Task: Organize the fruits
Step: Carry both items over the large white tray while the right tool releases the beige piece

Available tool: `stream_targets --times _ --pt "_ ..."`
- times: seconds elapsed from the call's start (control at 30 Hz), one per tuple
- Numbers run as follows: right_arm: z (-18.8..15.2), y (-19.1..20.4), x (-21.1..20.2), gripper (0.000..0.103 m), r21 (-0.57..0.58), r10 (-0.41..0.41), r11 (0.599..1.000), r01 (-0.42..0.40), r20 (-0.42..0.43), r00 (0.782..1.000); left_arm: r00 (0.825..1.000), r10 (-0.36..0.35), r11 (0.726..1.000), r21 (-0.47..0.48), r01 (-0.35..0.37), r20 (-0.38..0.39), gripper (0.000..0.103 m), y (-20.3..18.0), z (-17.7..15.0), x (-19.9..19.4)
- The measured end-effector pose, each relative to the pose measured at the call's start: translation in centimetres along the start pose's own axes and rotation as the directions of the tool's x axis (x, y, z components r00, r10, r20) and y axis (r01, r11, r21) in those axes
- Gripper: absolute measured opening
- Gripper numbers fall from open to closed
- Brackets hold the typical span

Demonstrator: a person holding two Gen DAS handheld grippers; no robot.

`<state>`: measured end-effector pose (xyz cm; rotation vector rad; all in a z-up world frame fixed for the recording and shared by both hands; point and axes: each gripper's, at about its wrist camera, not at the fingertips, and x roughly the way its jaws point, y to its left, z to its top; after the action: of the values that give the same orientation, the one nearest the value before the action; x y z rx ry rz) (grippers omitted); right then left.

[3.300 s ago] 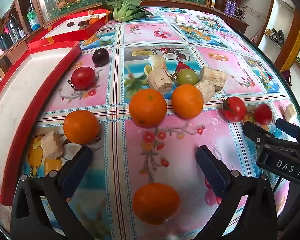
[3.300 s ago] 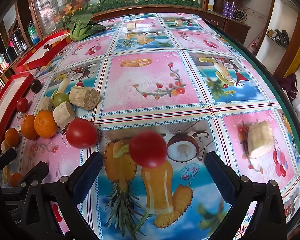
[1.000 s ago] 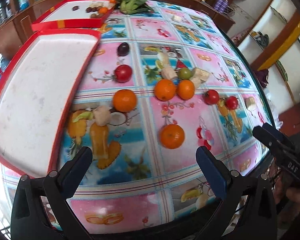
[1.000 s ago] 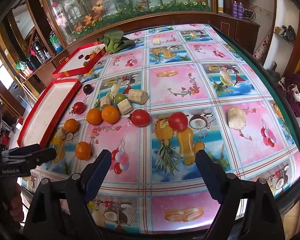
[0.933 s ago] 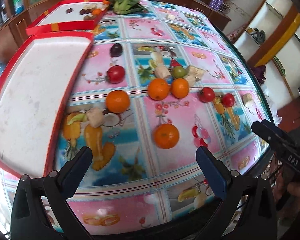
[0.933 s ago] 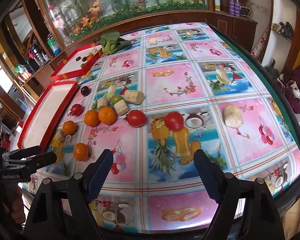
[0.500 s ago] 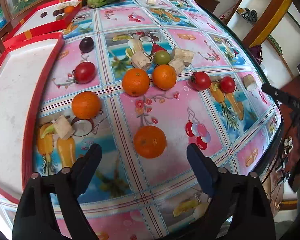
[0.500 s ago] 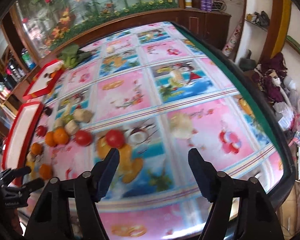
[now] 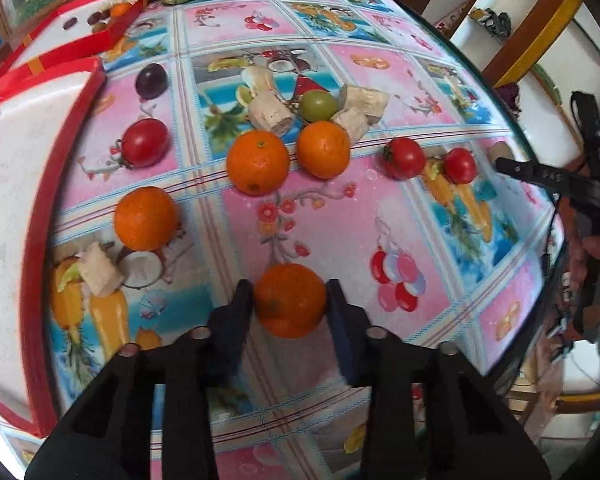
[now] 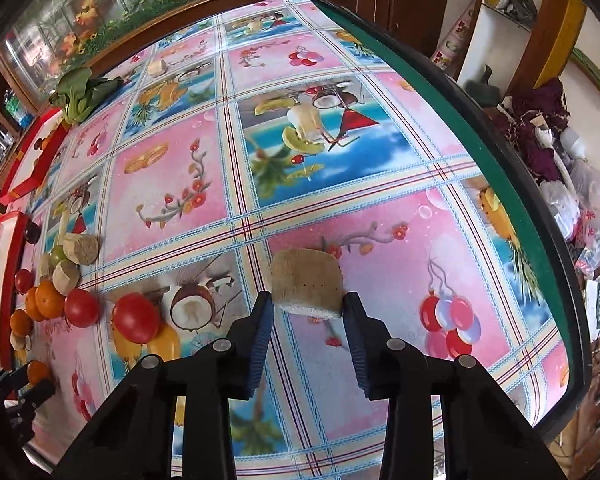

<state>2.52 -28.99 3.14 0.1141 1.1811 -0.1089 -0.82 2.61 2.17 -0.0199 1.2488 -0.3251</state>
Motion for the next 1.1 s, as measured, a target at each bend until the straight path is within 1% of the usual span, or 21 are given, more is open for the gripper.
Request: stream_targets --times 0.07,0.2,0.4,0.5,0.67,0.83,0.9,0.97,1.03,1.1 --pt "0.0 0.3 -0.3 0.037 -0.005 0.009 1.0 -0.009 0.002 1.0 1.0 0.0 1.0 0.001 0.0 0.004 0.032 0.1 0.0 -0.2" --pt "-0.6 1.9 -2.0 0.037 -0.026 0.053 0.998 -0.052 0.031 0.998 1.0 -0.005 1.0 -0.001 0.005 0.004 0.032 0.6 -0.3 -0.9" --pt "-1.1 6.1 -4.3 0.037 -0.083 0.149 0.986 -0.144 0.056 0.987 0.999 0.028 1.0 0.01 -0.028 0.017 0.033 1.3 -0.1 -2.7" --pt "-1.3 8.6 -5.2 0.036 -0.113 0.196 0.976 -0.189 0.06 0.979 0.999 0.044 0.999 -0.004 -0.044 0.023 0.033 2.3 0.2 -3.5" --pt "-1.6 12.8 -6.4 0.036 -0.178 0.246 0.956 -0.233 0.057 0.968 0.997 0.055 0.994 -0.094 -0.05 0.045 0.033 6.5 -0.1 -5.8" --pt "-2.3 17.0 -7.3 0.036 -0.239 0.292 0.931 -0.275 0.037 0.956 0.99 0.124 0.97 -0.219 -0.108 0.06 0.033 12.8 -1.8 -8.3" --pt "-2.6 18.6 -7.5 0.036 -0.257 0.31 0.921 -0.293 0.027 0.95 0.986 0.159 0.959 -0.246 -0.142 0.051 0.033 14.9 -2.7 -8.7" --pt "-2.8 20.5 -7.5 0.036 -0.284 0.327 0.908 -0.31 0.014 0.945 0.983 0.183 0.952 -0.254 -0.173 0.016 0.033 16.5 -3.9 -8.5" --pt "-3.1 22.4 -7.7 0.036 -0.315 0.342 0.892 -0.324 0.0 0.94 0.986 0.166 0.952 -0.258 -0.166 -0.023 0.033 17.1 -4.8 -7.9" --pt "-3.3 24.3 -7.7 0.036 -0.345 0.356 0.875 -0.338 -0.013 0.934 0.993 0.094 0.959 -0.262 -0.11 -0.071 0.033 16.9 -5.8 -6.9"
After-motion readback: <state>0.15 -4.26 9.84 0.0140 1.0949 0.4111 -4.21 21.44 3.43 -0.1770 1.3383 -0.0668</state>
